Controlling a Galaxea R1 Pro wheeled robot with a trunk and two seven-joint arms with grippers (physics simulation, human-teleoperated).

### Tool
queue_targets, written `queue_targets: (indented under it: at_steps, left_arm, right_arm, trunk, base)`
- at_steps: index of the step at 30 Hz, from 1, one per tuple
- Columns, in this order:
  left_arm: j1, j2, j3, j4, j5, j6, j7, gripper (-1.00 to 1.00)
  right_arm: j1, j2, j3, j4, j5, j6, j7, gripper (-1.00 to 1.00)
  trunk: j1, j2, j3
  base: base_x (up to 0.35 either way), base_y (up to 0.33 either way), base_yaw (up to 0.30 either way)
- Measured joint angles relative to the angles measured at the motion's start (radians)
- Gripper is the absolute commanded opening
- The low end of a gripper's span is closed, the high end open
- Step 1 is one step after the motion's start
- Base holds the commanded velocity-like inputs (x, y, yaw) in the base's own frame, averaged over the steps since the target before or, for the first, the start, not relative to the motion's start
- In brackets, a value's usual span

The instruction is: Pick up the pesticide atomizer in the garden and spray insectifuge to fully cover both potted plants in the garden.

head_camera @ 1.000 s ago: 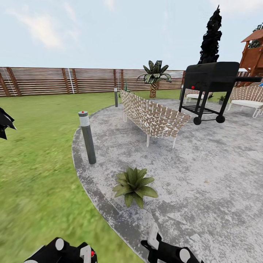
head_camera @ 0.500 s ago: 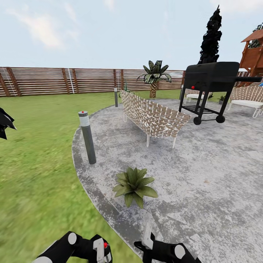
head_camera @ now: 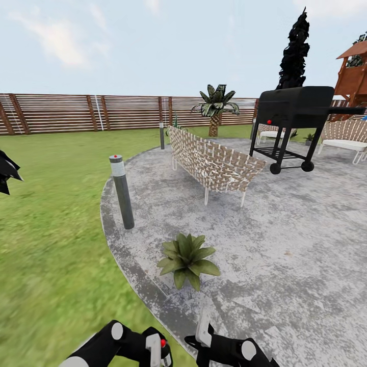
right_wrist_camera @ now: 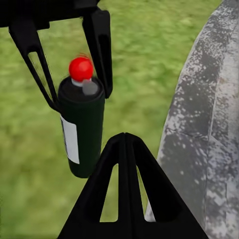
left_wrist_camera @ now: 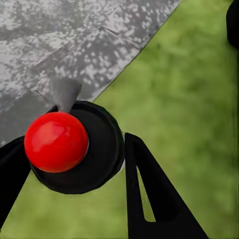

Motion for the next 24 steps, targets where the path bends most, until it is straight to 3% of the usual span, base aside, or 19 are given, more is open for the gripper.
queue_targets:
  at_steps: [9, 24]
  left_arm:
    - [-0.002, -0.027, -0.007, -0.002, -0.001, 0.002, -0.001, -1.00]
    - [0.006, -0.038, -0.003, -0.044, 0.003, 0.005, 0.006, -1.00]
  right_arm:
    - [0.000, 0.000, 0.000, 0.000, 0.000, -0.001, 0.000, -1.00]
    - [0.000, 0.000, 0.000, 0.000, -0.001, -0.001, 0.000, -1.00]
  trunk:
    - [0.000, 0.000, 0.000]
    - [0.000, 0.000, 0.000]
  base:
    - [0.000, 0.000, 0.000]
    - [0.000, 0.000, 0.000]
